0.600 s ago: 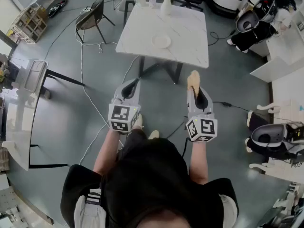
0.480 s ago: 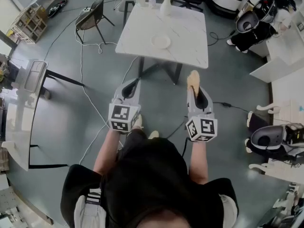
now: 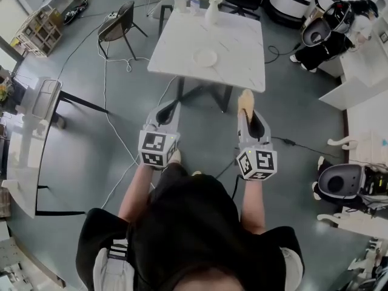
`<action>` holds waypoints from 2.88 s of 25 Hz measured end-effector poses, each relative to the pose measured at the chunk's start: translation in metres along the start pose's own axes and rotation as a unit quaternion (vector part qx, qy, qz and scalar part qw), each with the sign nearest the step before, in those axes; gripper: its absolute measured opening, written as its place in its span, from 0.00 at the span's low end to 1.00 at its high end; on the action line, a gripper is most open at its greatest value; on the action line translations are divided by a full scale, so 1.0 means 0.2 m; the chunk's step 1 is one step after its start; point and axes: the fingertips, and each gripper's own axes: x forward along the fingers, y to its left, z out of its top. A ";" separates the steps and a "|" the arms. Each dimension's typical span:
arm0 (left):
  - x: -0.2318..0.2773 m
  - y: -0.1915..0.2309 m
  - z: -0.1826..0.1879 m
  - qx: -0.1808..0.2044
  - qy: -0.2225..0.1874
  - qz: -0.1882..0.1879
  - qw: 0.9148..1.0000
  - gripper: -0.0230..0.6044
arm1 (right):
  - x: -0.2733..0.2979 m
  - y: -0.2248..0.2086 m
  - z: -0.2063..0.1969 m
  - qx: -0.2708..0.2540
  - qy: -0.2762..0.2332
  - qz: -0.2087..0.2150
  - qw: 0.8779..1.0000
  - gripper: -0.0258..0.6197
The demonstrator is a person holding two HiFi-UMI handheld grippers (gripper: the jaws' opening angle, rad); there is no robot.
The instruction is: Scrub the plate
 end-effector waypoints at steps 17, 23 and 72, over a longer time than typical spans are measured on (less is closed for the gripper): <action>0.39 0.21 0.02 -0.013 0.013 -0.008 1.000 0.05 | 0.41 -0.12 -0.03 -0.003 0.015 -0.004 1.000 0.18; 0.74 0.38 0.05 -0.021 0.020 -0.027 0.999 0.05 | 0.77 -0.20 -0.03 -0.006 0.028 -0.014 0.999 0.18; 2.23 1.11 -0.47 -0.101 0.183 -0.080 0.975 0.05 | 2.56 -0.45 -0.70 0.026 0.209 0.036 0.977 0.18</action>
